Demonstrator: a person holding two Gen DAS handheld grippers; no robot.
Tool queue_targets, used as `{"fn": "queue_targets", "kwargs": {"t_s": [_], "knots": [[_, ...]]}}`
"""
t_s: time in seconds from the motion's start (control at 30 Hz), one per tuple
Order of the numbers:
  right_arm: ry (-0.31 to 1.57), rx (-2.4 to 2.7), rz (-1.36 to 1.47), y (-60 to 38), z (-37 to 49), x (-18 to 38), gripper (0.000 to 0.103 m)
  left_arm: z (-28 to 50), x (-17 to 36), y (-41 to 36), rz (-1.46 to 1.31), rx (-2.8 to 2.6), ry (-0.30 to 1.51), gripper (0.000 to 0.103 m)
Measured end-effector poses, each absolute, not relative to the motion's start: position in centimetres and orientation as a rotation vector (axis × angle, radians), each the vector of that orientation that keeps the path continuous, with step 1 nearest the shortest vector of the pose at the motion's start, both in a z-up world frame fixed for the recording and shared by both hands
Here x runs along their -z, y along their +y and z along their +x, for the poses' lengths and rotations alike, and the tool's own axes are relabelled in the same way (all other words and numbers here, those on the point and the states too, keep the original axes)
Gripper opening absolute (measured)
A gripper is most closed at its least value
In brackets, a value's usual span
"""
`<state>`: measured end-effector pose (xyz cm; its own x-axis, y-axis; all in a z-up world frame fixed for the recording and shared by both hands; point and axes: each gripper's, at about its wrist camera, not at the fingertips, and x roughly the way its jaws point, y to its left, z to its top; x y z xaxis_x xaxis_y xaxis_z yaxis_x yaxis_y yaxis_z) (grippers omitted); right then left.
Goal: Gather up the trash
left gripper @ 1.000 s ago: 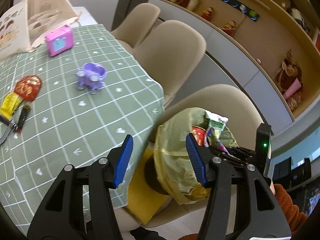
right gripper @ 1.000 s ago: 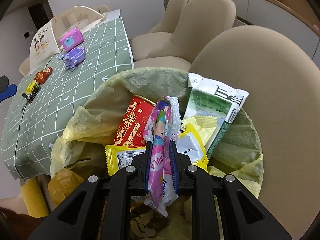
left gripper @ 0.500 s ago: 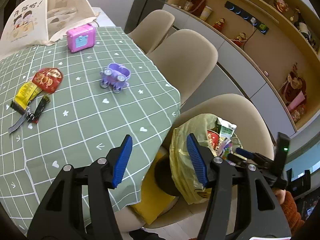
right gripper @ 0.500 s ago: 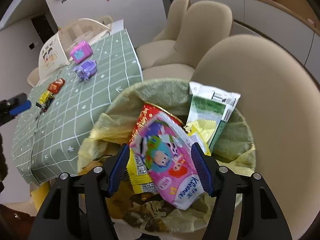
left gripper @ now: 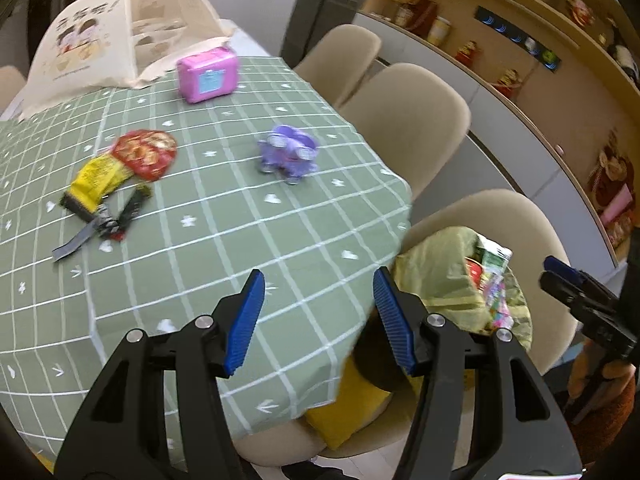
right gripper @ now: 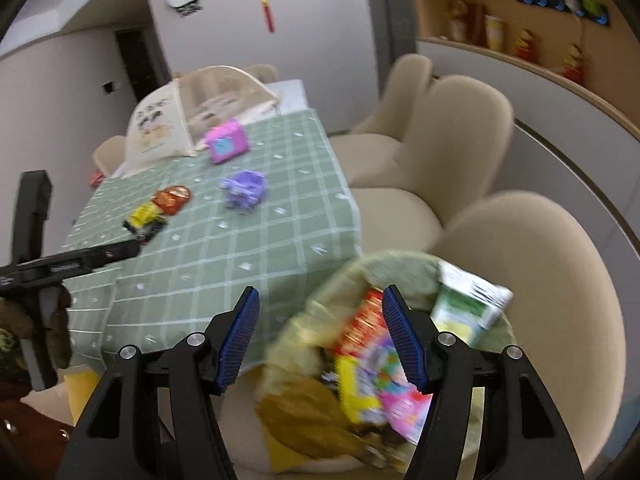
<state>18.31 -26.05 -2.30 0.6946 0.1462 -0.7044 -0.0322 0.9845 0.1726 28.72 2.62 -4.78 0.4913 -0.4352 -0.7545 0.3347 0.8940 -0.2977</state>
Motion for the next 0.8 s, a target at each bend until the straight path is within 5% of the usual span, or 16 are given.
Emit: {"fn": "queue_targets", "kwargs": {"t_s": [0.47, 0.8], "knots": [[0.899, -0.335, 0.058, -14.7, 25.6, 3.9, 0.060, 34.6, 6.2, 18.0, -0.235, 0.231, 0.889, 0.054], [1.021, -0.341, 0.050, -10.6, 29.3, 6.9, 0.060, 42.7, 9.0, 18.1, 0.015, 0.232, 0.918, 0.054]]}}
